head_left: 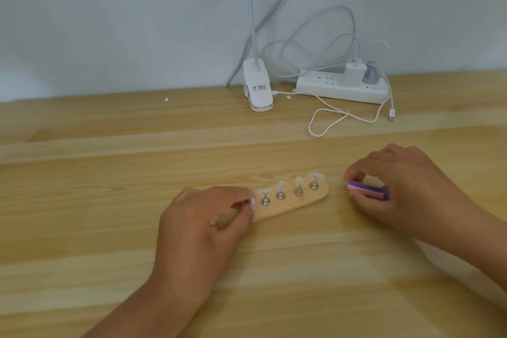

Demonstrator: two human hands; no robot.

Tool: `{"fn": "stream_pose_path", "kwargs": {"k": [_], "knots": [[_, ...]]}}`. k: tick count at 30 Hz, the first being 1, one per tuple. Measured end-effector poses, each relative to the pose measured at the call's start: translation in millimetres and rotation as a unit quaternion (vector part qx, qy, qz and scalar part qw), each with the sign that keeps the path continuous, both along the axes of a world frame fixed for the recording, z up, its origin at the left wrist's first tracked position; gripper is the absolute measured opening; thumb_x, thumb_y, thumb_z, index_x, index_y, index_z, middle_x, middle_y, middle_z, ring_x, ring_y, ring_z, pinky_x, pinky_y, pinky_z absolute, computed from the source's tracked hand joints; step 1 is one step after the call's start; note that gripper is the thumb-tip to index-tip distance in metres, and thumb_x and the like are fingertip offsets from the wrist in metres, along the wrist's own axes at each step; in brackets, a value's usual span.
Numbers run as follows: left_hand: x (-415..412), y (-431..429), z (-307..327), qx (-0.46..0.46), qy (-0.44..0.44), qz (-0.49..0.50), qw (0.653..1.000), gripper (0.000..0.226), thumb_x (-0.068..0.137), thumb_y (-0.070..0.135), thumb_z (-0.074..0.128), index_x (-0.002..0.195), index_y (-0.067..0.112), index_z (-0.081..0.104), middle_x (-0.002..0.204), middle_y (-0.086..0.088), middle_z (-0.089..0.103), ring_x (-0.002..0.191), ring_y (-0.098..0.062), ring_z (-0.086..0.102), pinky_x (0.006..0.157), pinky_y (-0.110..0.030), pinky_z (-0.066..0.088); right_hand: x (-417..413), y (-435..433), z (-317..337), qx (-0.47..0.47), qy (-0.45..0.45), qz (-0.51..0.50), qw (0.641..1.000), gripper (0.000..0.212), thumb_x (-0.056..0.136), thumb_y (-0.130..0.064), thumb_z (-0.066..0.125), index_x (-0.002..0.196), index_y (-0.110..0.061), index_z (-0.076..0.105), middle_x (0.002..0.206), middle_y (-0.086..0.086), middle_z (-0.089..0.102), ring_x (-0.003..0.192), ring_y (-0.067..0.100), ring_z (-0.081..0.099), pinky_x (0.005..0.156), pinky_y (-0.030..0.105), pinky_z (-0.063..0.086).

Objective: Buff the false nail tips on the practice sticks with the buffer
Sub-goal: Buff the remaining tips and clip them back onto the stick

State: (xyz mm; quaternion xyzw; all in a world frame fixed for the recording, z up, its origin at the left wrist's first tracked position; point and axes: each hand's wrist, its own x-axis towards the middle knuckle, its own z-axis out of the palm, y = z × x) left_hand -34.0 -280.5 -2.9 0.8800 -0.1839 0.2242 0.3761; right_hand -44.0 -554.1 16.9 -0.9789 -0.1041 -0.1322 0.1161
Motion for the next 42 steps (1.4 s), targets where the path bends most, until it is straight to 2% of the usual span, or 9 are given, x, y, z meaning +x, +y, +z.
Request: {"fn": "stream_pose_path", "kwargs": {"k": [2, 6, 11, 17, 25, 30, 34, 39, 42], "knots": [[-3, -1, 1, -0.02, 0.007, -0.025, 0.999, 0.012, 0.078, 0.037, 0.064, 0.081, 0.034, 0.075, 0.081, 0.028, 0.07, 0.077, 0.007, 0.063, 0.072, -0.021, 0.044, 0, -1, -1, 0.038, -0.015, -0.001, 0.999, 0.015, 0.078, -0.011, 0.079, 0.089, -0.02, 0.073, 0.082, -0.006, 0.067, 0.081, 0.023, 0.06, 0.077, 0.037, 0.041], [1, 1, -1, -0.051, 0.041, -0.057, 0.996, 0.01, 0.076, 0.019, 0.081, 0.082, 0.026, 0.078, 0.079, 0.019, 0.072, 0.076, 0.003, 0.066, 0.066, -0.008, 0.042, -7, 13, 4, 0.196, -0.098, 0.021, 0.975, 0.018, 0.081, -0.017, 0.079, 0.096, -0.021, 0.072, 0.091, -0.011, 0.066, 0.085, 0.003, 0.06, 0.071, 0.004, 0.041], [0, 0, -1, -0.066, 0.038, -0.105, 0.992, 0.011, 0.077, 0.013, 0.077, 0.083, 0.022, 0.077, 0.08, 0.016, 0.07, 0.076, -0.002, 0.066, 0.068, -0.005, 0.042, -20, 44, -1, 0.32, -0.081, 0.136, 0.934, 0.028, 0.079, -0.017, 0.077, 0.105, -0.022, 0.07, 0.101, -0.011, 0.066, 0.092, 0.017, 0.067, 0.081, 0.023, 0.055], [-3, -3, 0, -0.001, 0.007, -0.137, 0.991, 0.009, 0.081, 0.023, 0.072, 0.087, 0.023, 0.078, 0.085, 0.015, 0.065, 0.081, -0.003, 0.061, 0.069, -0.018, 0.046, -30, 69, -12, 0.212, -0.138, 0.187, 0.949, 0.012, 0.087, -0.022, 0.071, 0.096, -0.014, 0.072, 0.098, -0.009, 0.069, 0.099, -0.001, 0.06, 0.094, 0.001, 0.033], [-4, -2, 0, -0.006, 0.005, -0.164, 0.986, 0.013, 0.085, 0.024, 0.067, 0.092, 0.022, 0.079, 0.088, 0.013, 0.067, 0.085, -0.005, 0.062, 0.071, -0.023, 0.049, -25, 68, -24, 0.195, -0.209, 0.183, 0.941, 0.005, 0.09, -0.01, 0.07, 0.091, -0.006, 0.074, 0.098, 0.001, 0.067, 0.093, 0.011, 0.063, 0.09, 0.014, 0.044], [-4, -3, 0, -0.016, 0.023, -0.182, 0.983, 0.013, 0.086, 0.03, 0.067, 0.09, 0.026, 0.078, 0.087, 0.016, 0.068, 0.084, -0.005, 0.063, 0.07, -0.023, 0.049, -26, 71, -31, 0.15, -0.205, 0.235, 0.938, 0.004, 0.089, -0.001, 0.074, 0.092, -0.003, 0.074, 0.097, 0.007, 0.067, 0.085, 0.023, 0.063, 0.074, 0.032, 0.051], [-2, -2, -2, -0.04, 0.063, -0.176, 0.982, 0.01, 0.081, 0.023, 0.072, 0.089, 0.025, 0.079, 0.085, 0.015, 0.069, 0.086, -0.01, 0.064, 0.072, -0.028, 0.05, -23, 64, -27, 0.176, -0.217, 0.196, 0.94, 0.007, 0.091, -0.01, 0.068, 0.089, -0.007, 0.074, 0.097, 0.002, 0.066, 0.09, 0.015, 0.063, 0.085, 0.02, 0.048], [-3, -1, -1, -0.072, 0.079, -0.199, 0.974, 0.012, 0.08, 0.034, 0.071, 0.087, 0.028, 0.079, 0.084, 0.015, 0.071, 0.086, -0.011, 0.066, 0.072, -0.025, 0.05, -26, 67, -32, 0.166, -0.206, 0.233, 0.936, 0.011, 0.091, -0.003, 0.071, 0.098, -0.011, 0.068, 0.1, 0.004, 0.065, 0.091, 0.017, 0.061, 0.079, 0.028, 0.051], [-1, -1, -2, -0.131, 0.084, -0.15, 0.976, 0.005, 0.075, 0.027, 0.077, 0.08, 0.025, 0.078, 0.08, 0.014, 0.072, 0.081, -0.009, 0.067, 0.073, -0.015, 0.046, -19, 48, -21, 0.149, -0.201, 0.143, 0.958, 0.013, 0.089, -0.006, 0.074, 0.094, -0.018, 0.071, 0.099, -0.005, 0.065, 0.091, 0.009, 0.061, 0.078, 0.025, 0.052]]}}
